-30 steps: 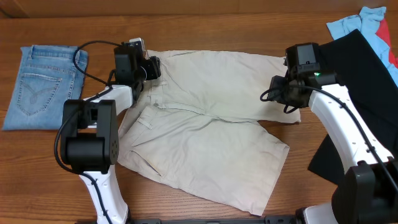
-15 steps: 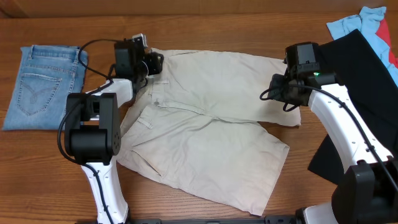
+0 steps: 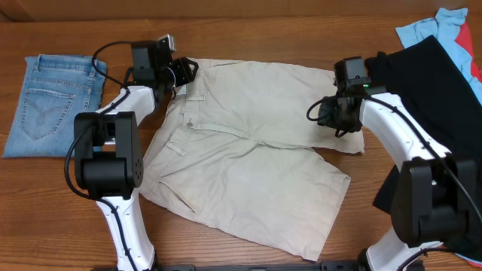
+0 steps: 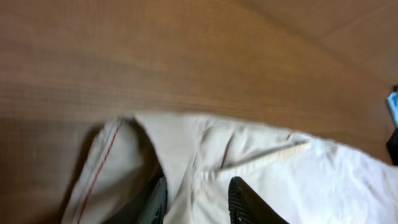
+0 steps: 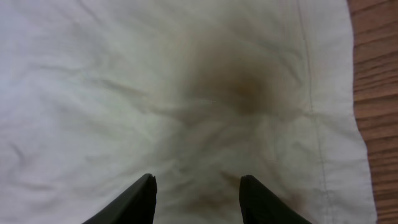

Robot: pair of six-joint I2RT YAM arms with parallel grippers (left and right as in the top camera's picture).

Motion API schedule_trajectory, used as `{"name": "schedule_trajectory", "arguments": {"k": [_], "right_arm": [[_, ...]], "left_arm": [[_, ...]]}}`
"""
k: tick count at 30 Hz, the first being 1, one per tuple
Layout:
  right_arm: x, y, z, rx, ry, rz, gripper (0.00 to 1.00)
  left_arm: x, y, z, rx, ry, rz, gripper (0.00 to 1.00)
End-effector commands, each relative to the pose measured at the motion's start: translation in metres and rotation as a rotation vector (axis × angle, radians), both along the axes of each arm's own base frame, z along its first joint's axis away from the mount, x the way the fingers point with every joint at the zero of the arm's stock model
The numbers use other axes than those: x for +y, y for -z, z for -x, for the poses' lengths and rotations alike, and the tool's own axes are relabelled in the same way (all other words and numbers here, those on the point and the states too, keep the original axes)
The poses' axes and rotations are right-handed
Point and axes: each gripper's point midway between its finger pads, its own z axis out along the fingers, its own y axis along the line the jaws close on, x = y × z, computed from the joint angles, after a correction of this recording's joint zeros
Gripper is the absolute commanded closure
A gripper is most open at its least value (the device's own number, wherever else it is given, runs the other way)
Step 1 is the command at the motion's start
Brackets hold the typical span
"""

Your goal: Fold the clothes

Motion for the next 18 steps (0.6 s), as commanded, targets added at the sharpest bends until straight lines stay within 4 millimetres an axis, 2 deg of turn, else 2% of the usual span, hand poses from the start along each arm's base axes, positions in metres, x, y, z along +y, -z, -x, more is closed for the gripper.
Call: {"name": "schedule_trajectory", "arguments": {"k": [1,6,12,18], "right_arm": [[0.003,0.0,-0.003,-0.015,-0.01,-0.009,0.53],[0.003,0.0,-0.003,-0.012,-0.01,-0.009,0.53],[0.003,0.0,-0.002,-0.009,-0.01,-0.008,0.53],[0.003,0.0,-0.002,-0.009,-0.01,-0.008,0.53]], "left_arm": [[-0.001,0.007,0.005,0.029,0.026,-0.03,0.63],[0.009,0.024,0.013,0.084,-0.009,-0.132,0.6],[0.022,0.026,0.008,0.078,-0.063,-0.196,0.55],[0.025,0.028,0.009,0.084,-0.07,-0.21,0.55]]}}
